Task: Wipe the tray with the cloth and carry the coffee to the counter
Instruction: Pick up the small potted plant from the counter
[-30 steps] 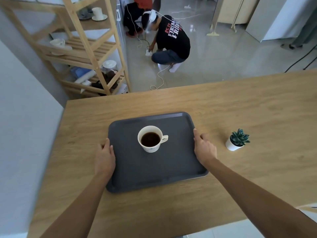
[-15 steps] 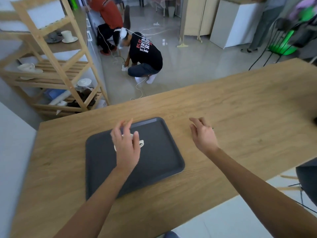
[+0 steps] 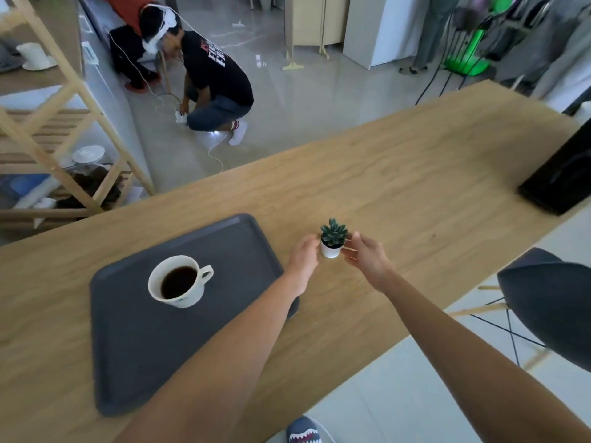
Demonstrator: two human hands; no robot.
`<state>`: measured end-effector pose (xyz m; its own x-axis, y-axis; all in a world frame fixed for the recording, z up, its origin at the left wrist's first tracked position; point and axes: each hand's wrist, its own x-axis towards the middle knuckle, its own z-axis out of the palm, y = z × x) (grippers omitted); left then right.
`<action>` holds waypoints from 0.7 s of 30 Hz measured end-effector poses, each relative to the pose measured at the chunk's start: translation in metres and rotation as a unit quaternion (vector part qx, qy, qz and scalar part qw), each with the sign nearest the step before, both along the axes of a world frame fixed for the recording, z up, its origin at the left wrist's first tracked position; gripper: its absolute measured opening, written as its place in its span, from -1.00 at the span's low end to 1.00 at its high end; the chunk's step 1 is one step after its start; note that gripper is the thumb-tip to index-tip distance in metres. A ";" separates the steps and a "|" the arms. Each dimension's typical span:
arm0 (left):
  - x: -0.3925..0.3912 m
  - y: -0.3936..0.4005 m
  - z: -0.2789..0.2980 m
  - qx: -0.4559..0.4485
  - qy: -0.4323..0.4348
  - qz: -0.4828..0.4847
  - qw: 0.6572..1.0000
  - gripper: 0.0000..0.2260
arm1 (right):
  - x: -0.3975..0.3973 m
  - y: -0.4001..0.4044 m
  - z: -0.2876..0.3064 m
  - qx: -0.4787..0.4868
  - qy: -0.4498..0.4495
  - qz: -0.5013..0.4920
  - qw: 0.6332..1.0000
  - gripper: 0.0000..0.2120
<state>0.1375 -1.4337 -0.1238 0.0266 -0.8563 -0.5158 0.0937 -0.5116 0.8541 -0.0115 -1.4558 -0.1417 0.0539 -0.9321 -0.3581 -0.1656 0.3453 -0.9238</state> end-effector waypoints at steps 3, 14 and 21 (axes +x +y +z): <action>0.000 0.003 0.009 -0.014 0.026 -0.012 0.999 -0.76 | 0.005 -0.002 0.007 0.001 -0.007 0.003 1.000 -0.58; 0.113 0.015 0.086 -0.117 0.024 0.131 0.984 -0.79 | 0.127 -0.031 0.086 -0.064 -0.060 0.146 0.985 -0.60; 0.258 0.079 0.094 -0.103 0.005 0.283 0.954 -0.74 | 0.298 -0.002 0.109 -0.038 -0.066 0.314 0.946 -0.57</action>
<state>0.3953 -1.3552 -0.0301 0.5109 -0.7890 -0.3412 0.3131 -0.1988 0.9287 0.2860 -1.4582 -0.0323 0.6452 -0.7241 -0.2437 -0.1982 0.1493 -0.9687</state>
